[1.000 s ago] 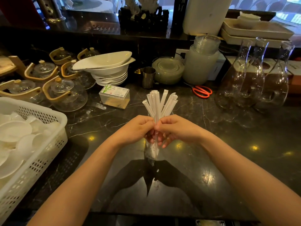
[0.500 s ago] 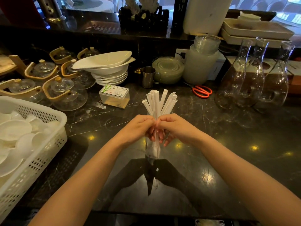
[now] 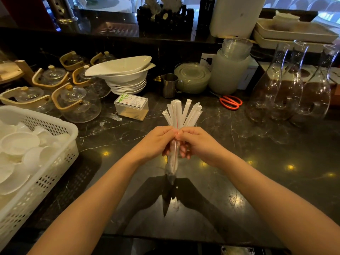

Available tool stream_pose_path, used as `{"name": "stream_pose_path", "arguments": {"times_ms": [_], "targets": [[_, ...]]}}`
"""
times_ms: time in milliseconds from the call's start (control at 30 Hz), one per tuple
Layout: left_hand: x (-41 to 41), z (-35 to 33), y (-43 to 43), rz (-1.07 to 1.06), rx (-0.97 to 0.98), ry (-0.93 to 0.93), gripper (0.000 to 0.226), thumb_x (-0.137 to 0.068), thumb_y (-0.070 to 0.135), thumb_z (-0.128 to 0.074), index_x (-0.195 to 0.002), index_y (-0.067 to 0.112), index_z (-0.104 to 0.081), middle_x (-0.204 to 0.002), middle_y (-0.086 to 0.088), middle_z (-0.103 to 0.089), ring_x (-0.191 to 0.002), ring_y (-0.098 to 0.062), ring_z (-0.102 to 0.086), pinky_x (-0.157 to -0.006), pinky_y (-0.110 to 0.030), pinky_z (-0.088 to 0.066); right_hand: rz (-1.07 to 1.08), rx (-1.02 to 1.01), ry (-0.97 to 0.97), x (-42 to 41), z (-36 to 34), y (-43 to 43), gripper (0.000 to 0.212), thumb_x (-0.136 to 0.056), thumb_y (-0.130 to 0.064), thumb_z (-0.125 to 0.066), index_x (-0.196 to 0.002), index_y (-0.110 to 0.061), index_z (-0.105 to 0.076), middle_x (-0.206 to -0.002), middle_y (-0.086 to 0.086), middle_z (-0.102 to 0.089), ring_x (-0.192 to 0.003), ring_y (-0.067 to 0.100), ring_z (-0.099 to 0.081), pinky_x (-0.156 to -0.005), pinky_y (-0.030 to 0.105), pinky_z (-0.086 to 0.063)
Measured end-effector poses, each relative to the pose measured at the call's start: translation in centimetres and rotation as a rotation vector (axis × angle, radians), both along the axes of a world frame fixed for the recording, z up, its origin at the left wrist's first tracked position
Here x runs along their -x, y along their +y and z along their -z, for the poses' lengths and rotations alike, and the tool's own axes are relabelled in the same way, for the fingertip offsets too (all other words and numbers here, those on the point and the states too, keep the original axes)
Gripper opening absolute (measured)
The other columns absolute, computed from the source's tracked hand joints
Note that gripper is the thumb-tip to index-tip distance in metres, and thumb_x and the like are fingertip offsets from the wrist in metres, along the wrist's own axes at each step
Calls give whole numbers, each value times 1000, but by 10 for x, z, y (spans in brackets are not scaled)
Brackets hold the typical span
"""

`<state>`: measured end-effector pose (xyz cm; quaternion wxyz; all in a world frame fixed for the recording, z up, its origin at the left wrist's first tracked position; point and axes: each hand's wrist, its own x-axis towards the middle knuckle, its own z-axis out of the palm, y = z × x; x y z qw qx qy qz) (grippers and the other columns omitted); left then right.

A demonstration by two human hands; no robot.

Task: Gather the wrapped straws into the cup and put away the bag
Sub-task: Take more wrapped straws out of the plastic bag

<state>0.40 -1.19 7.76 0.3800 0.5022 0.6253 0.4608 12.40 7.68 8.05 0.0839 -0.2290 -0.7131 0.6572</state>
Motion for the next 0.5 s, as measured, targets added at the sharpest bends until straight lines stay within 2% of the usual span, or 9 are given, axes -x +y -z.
{"name": "stream_pose_path", "arguments": {"times_ms": [67, 133, 200, 300, 367, 433, 500], "targets": [[-1, -1, 1, -27, 8, -37, 31, -93, 26, -38, -69, 23, -58, -51, 10, -58, -48, -1, -49, -48, -13, -41, 17, 62, 31, 1, 1, 0, 27, -90, -14, -41, -66, -12, -54, -52, 1, -49, -47, 12, -48, -44, 19, -38], [-3, -1, 2, -49, 15, -138, 31, -93, 26, -38, -70, 19, -58, -55, 5, -60, -56, -11, -52, -57, -21, -44, 28, 125, 79, 4, 2, 0, 29, -90, -13, -39, -64, -10, -52, -53, 5, -45, -56, 24, -46, -49, 25, -34], [-4, -2, 5, -73, 7, -241, 31, -93, 24, -37, -77, 6, -56, -66, -20, -55, -61, -23, -52, -67, -36, -44, 44, 183, 131, 7, 3, 0, 29, -90, -11, -38, -64, -7, -51, -48, 2, -44, -59, 28, -42, -54, 31, -31], [-3, -2, 7, -67, 11, -342, 29, -93, 23, -36, -85, 2, -55, -86, -28, -48, -71, -32, -47, -78, -46, -41, 59, 263, 191, 9, 5, 1, 28, -90, -9, -36, -66, -6, -49, -41, -4, -43, -51, 21, -39, -60, 35, -31], [-1, 0, 8, -59, 24, -413, 30, -93, 23, -36, -82, 6, -58, -83, -26, -48, -72, -32, -42, -75, -43, -41, 73, 342, 216, 9, 6, 2, 31, -91, -9, -33, -61, -9, -44, -40, -5, -42, -46, 15, -42, -53, 28, -30], [3, 1, 7, -69, 36, -443, 32, -93, 23, -37, -76, 12, -61, -70, -17, -50, -61, -24, -45, -65, -31, -45, 96, 395, 212, 9, 6, 3, 33, -90, -9, -33, -59, -11, -41, -40, -5, -42, -40, 8, -43, -47, 24, -26], [8, 0, 5, -85, 69, -290, 34, -93, 24, -39, -64, 16, -56, -58, -3, -50, -48, -9, -46, -51, -17, -43, 110, 266, 131, 6, 4, 6, 31, -89, -7, -36, -58, -11, -43, -39, -7, -43, -37, 6, -41, -43, 20, -29]]}}
